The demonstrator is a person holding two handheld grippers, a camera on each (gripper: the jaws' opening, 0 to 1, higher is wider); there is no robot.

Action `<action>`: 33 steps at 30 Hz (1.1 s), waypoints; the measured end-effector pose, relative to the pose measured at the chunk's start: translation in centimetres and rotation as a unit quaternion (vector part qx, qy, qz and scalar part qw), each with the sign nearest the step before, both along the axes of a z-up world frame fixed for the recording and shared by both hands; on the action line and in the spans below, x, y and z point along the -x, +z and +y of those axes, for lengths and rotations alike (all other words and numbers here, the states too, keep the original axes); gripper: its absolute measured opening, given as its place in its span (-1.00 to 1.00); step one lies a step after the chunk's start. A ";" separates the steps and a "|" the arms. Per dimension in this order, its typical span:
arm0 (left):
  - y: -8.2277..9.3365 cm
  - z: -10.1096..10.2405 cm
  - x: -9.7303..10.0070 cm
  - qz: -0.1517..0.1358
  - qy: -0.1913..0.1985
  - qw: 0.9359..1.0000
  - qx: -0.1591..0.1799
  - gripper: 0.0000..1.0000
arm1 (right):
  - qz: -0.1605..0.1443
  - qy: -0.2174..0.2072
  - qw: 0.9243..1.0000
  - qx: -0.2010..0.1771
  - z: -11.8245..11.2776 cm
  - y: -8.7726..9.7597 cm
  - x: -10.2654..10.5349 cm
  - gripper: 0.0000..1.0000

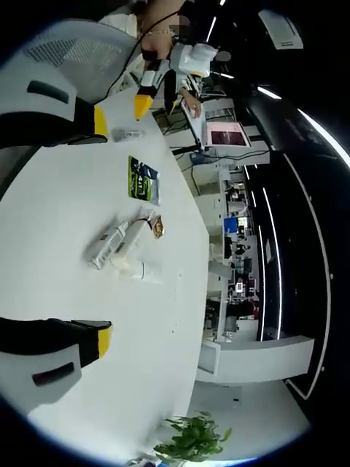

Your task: Arrange the skincare products in the storage area until every visible bottle or jar stands upright without overlapping.

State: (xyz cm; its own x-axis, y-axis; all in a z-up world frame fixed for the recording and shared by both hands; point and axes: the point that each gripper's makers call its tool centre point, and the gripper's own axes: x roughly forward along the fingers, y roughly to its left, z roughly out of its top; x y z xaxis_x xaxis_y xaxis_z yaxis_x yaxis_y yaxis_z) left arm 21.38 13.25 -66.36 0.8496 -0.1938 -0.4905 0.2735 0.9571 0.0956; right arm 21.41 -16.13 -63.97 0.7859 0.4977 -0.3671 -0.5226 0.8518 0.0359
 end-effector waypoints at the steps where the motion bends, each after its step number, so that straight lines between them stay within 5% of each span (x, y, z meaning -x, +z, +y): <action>1: 0.0 0.1 0.0 0.000 0.001 1.000 0.002 0.80 | 0.001 0.001 1.000 0.000 0.0 0.0 0.0 0.99; 20: -0.2 -0.6 0.2 0.007 -0.011 1.000 0.006 0.79 | 0.002 0.004 1.000 0.007 0.0 -0.2 0.1 0.99; 28: 0.9 -0.8 0.1 -0.012 -0.013 0.999 0.039 0.80 | -0.029 -0.017 0.999 -0.011 -0.9 1.0 -0.4 0.99; 33: 0.8 -0.7 0.2 -0.013 -0.010 0.999 0.036 0.79 | -0.039 -0.023 0.999 0.010 -1.1 0.9 -0.5 0.99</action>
State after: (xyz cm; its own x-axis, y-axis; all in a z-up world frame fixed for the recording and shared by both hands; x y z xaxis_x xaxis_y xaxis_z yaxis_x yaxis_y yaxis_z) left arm 21.15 12.57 -65.59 0.8572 -0.2453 -0.4528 0.2919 0.9558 0.0349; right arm 21.90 -17.21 -63.03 0.8346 0.4528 -0.3137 -0.4829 0.8754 -0.0212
